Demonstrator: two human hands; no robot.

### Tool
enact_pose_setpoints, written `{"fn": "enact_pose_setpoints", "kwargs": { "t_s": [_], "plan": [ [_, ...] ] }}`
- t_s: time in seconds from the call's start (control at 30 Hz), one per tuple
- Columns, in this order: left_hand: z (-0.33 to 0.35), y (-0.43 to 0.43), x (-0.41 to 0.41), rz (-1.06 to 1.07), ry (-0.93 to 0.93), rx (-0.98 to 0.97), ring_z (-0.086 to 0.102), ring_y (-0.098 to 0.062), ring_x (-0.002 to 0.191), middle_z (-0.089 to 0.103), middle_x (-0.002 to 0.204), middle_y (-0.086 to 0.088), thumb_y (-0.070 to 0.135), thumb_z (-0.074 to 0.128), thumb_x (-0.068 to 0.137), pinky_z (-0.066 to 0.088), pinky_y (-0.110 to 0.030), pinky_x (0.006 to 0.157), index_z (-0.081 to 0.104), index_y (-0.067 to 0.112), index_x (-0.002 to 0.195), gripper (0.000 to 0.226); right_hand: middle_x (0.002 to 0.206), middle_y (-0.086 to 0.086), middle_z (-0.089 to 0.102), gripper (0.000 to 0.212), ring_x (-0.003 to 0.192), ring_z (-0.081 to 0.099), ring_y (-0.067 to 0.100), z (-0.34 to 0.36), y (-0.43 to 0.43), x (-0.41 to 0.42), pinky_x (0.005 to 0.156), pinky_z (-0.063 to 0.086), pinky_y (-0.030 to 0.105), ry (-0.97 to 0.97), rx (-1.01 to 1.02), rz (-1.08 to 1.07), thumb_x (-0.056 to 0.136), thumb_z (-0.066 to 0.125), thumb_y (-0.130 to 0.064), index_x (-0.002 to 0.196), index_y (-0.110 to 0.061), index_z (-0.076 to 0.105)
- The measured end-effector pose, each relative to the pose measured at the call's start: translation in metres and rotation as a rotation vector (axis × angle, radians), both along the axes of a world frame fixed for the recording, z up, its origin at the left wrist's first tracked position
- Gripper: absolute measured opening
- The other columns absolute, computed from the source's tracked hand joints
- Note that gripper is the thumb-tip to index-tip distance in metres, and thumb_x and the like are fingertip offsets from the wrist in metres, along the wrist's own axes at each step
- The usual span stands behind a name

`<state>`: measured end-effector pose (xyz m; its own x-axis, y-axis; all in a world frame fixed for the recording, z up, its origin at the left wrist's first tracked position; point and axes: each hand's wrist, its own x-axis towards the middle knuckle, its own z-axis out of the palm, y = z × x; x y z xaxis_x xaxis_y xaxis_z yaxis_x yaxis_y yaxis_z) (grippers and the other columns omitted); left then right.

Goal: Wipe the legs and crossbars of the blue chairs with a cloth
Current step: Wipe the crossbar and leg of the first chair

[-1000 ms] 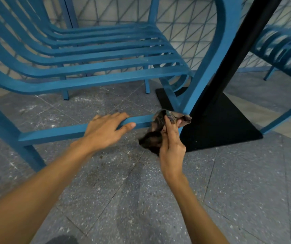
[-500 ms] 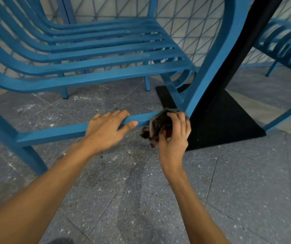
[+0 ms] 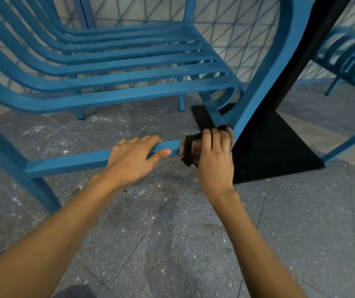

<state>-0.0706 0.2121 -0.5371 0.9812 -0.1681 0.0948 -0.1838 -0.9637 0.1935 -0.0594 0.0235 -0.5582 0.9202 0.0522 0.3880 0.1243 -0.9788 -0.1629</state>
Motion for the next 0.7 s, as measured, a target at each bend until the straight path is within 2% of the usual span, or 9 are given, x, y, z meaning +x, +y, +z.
{"fn": "enact_pose_setpoints", "kwargs": {
  "t_s": [0.1,0.17,0.27,0.33,0.4,0.47,0.5,0.57,0.7],
  "plan": [
    [0.000,-0.001,0.001,0.007,-0.003,0.010,0.054,-0.012,0.090,0.057,0.100,0.014,0.068,0.017,0.088,0.029,-0.032,0.075,0.046,0.035,0.107,0.048,0.123,0.019,0.058,0.045,0.123,0.046,0.037,0.001,0.012,-0.005,0.107,0.036,0.050,-0.059,0.037,0.032,0.076,0.063,-0.004,0.121,-0.001,0.057],
    [-0.001,-0.001,0.001,0.002,-0.002,0.024,0.057,-0.015,0.095,0.058,0.103,0.013,0.067,0.018,0.089,0.032,-0.034,0.077,0.046,0.035,0.106,0.046,0.128,0.020,0.056,0.054,0.123,0.042,0.036,0.003,0.022,-0.016,0.112,0.031,0.054,-0.042,0.074,0.201,0.075,0.048,-0.010,0.127,0.002,0.053],
    [0.002,0.002,0.001,0.000,0.049,0.017,0.055,-0.017,0.107,0.057,0.113,0.010,0.062,0.022,0.092,0.032,-0.035,0.082,0.047,0.032,0.114,0.044,0.127,0.019,0.058,0.055,0.121,0.044,0.035,0.013,0.023,-0.020,0.114,0.028,0.052,0.014,0.116,0.379,0.074,0.047,-0.003,0.128,0.002,0.054],
    [0.006,0.003,0.002,-0.035,0.123,-0.026,0.051,-0.018,0.113,0.054,0.120,0.007,0.057,0.026,0.094,0.029,-0.034,0.085,0.046,0.030,0.124,0.045,0.120,0.015,0.064,0.046,0.116,0.051,0.031,0.030,0.015,-0.014,0.111,0.035,0.041,0.083,0.121,0.399,0.080,0.053,0.002,0.125,-0.004,0.059],
    [0.015,0.011,-0.003,-0.047,0.174,-0.123,0.046,-0.018,0.122,0.050,0.130,0.003,0.054,0.030,0.095,0.028,-0.036,0.095,0.042,0.030,0.134,0.048,0.111,0.010,0.066,0.032,0.100,0.060,0.022,0.055,0.005,-0.001,0.088,0.046,0.019,0.122,0.173,0.352,0.089,0.052,-0.003,0.117,-0.010,0.066],
    [0.021,0.030,-0.014,-0.022,0.169,-0.151,0.043,-0.018,0.125,0.048,0.135,0.002,0.056,0.029,0.094,0.025,-0.040,0.104,0.039,0.030,0.139,0.053,0.104,0.009,0.068,0.027,0.088,0.061,0.018,0.071,-0.004,0.014,0.071,0.038,0.004,0.072,0.211,0.316,0.092,0.048,-0.005,0.107,-0.010,0.070],
    [0.021,0.043,-0.021,-0.007,0.155,-0.113,0.044,-0.018,0.124,0.049,0.133,0.002,0.060,0.027,0.092,0.025,-0.041,0.105,0.039,0.030,0.139,0.057,0.102,0.009,0.069,0.027,0.090,0.062,0.020,0.073,-0.008,0.021,0.074,0.039,0.006,0.037,0.220,0.332,0.091,0.047,-0.004,0.103,-0.008,0.071],
    [0.019,0.068,-0.035,0.024,0.150,-0.028,0.048,-0.018,0.119,0.051,0.128,0.003,0.065,0.024,0.089,0.026,-0.042,0.104,0.040,0.030,0.137,0.062,0.097,0.011,0.069,0.029,0.096,0.061,0.027,0.062,-0.013,0.030,0.085,0.044,0.028,0.090,0.116,0.346,0.093,0.043,-0.015,0.096,-0.007,0.070],
    [0.010,0.113,-0.055,0.099,0.147,-0.016,0.050,-0.020,0.117,0.053,0.127,0.003,0.052,0.038,0.093,0.031,-0.044,0.103,0.040,0.026,0.137,0.051,0.083,0.015,0.069,0.048,0.086,0.062,0.034,0.035,0.004,0.014,0.079,0.046,0.044,0.104,-0.212,0.168,0.091,0.032,-0.037,0.079,-0.006,0.067]
  ]
}}
